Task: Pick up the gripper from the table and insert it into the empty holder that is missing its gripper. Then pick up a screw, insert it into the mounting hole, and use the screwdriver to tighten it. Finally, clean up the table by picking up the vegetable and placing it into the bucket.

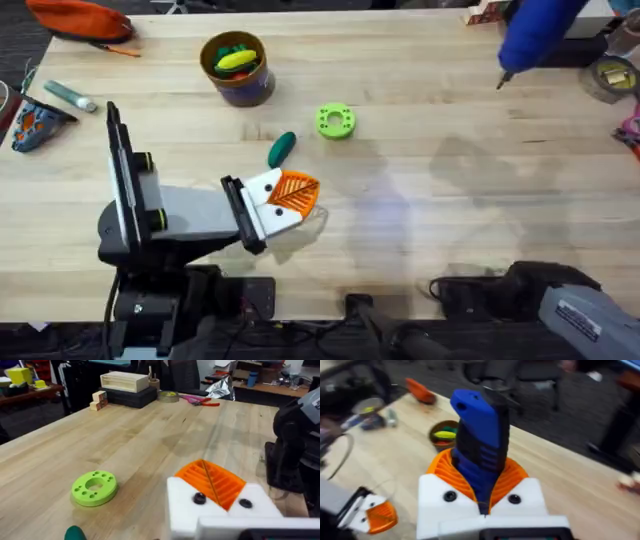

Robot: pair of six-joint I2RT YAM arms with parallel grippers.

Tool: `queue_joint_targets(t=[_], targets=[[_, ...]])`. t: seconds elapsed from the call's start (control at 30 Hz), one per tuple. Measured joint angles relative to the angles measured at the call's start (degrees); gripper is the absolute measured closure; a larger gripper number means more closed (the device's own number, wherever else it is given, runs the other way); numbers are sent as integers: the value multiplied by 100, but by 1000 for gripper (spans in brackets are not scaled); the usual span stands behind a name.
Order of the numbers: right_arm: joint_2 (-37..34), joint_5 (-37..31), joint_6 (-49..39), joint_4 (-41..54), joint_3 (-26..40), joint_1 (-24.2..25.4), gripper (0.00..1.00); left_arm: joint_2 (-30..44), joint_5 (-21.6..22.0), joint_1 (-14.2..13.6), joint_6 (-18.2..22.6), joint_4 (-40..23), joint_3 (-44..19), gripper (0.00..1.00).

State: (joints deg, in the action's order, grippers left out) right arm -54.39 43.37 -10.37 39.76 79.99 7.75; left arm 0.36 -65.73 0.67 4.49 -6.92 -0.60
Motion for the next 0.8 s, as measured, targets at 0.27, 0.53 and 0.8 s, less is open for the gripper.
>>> queue_joint_targets(t=[0.27, 0.53, 0.8], targets=[[-57, 960, -102, -1038, -332, -169, 971, 0, 0, 0, 0, -1, 0, 987], [-216, 1163, -1, -2323, -1174, -864, 973, 0, 0, 0, 0, -2, 0, 987], [-1141, 1602, 397, -3733, -1364, -1441, 975, 0, 0, 0, 0, -2, 0, 987]])
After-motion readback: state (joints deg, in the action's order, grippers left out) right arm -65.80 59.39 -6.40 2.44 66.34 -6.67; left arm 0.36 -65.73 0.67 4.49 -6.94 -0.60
